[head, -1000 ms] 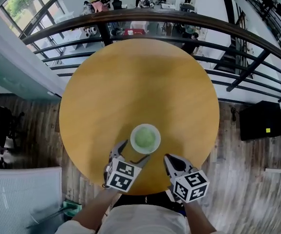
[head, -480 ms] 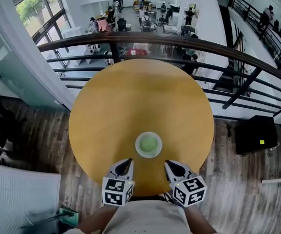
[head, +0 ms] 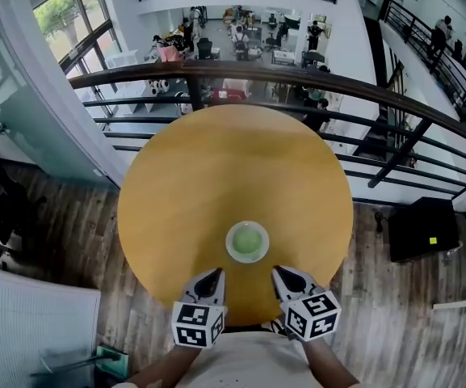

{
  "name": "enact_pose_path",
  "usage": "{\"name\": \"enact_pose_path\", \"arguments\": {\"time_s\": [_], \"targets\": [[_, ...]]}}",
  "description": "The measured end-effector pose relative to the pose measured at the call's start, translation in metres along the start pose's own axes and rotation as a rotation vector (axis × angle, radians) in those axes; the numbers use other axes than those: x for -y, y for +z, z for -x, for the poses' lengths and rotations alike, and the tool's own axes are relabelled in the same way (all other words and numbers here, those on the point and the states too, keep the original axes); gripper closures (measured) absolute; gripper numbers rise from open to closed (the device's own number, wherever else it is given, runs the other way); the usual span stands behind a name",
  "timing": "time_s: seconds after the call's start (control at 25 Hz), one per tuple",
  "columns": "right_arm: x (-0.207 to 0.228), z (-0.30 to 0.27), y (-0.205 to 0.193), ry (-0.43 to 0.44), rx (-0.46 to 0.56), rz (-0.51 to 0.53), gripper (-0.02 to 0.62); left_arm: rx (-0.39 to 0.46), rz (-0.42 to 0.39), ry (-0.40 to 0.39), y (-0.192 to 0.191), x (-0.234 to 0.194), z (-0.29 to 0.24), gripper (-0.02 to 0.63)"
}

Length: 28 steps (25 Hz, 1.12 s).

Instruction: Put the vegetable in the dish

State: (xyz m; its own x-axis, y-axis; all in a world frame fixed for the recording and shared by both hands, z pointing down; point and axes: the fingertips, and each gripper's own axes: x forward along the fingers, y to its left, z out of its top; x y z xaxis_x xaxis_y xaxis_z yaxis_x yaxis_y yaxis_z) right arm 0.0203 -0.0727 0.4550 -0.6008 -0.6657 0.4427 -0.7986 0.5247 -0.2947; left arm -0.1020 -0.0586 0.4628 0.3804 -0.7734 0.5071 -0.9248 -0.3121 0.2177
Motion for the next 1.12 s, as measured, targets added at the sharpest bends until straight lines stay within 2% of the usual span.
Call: {"name": "enact_pose_path", "arguments": {"time_s": [0.36, 0.76, 1.12], "targets": [[-0.004, 0.001, 0.000, 0.015, 0.007, 0.015, 0.578, -0.026, -0.018, -0.010, -0.005, -0.002, 0.001, 0.583], [-0.011, 0.005, 0.001, 0.024, 0.006, 0.029, 0.578, -0.024, 0.012, -0.009, -0.006, -0.005, 0.005, 0.583], [-0.013, 0.012, -0.005, 0.035, -0.005, 0.025, 0.578, -0.018, -0.006, -0.009, -0.006, -0.002, 0.010, 0.583]]}}
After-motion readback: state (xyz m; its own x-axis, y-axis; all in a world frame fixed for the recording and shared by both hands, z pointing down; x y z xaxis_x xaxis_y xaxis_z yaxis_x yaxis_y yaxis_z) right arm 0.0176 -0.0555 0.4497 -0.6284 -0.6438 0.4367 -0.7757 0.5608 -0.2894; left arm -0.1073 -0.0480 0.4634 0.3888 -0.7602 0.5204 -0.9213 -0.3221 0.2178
